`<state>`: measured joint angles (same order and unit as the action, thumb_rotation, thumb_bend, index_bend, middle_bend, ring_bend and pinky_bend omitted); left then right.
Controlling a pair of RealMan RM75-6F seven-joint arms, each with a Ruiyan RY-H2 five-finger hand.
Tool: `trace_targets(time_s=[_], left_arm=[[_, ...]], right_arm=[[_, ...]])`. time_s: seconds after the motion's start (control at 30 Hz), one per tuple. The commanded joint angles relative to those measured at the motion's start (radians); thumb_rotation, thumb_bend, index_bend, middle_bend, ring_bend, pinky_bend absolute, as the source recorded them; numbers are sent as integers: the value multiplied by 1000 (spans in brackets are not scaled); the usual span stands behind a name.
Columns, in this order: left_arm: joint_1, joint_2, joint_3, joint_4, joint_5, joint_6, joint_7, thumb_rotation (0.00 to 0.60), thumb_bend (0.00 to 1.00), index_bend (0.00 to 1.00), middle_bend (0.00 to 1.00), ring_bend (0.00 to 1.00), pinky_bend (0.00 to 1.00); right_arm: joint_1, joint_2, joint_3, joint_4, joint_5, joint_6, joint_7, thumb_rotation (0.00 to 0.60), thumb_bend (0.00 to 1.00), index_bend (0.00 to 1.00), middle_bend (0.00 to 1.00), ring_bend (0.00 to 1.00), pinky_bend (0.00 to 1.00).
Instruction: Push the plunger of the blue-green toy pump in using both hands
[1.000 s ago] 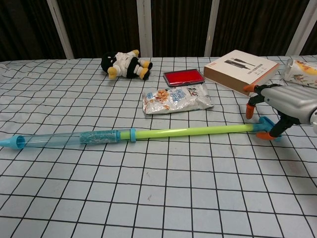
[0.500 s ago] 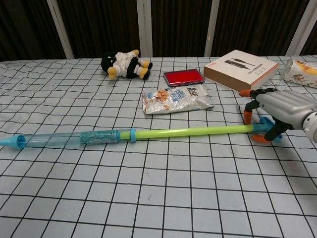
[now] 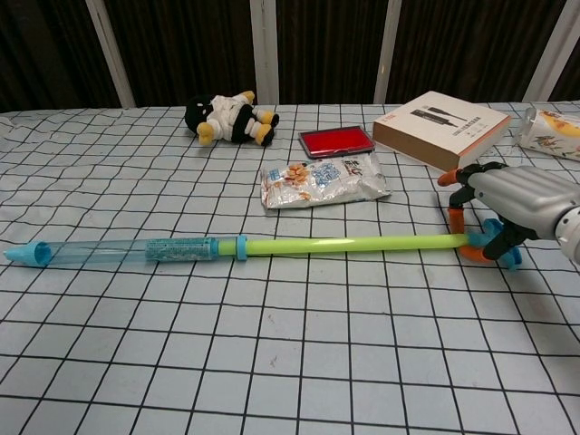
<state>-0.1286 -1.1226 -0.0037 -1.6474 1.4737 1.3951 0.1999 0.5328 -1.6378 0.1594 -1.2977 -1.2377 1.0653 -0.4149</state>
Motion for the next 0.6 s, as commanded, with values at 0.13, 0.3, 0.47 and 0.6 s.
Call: trace_targets(time_s=[0.13,0.3,0.47,0.6], left_arm=[[-2,2,8,-4,14,-2,6,600,59,0,0,0,0],[-7,4,9,-18,11,-14,15,600,80,0,0,0,0],[-23,7,-2,-55,-16,-45,32,600,91,0,0,0,0],[-52,4,-21,-90,-48,-81,97,600,99,19,0,0,0]], right_arm=[[-27,64,-16,-96,-7,29,-5,600,429,665,138,0,0],[-48,128,-35,-170,-19,45,-6,600,428,666,138,0,0],[-55,161,-34,-185,-11,46,8,600,428,667,139,1,0],[-57,175,-27,-175,4,40,31,600,428,672,143,2,0]])
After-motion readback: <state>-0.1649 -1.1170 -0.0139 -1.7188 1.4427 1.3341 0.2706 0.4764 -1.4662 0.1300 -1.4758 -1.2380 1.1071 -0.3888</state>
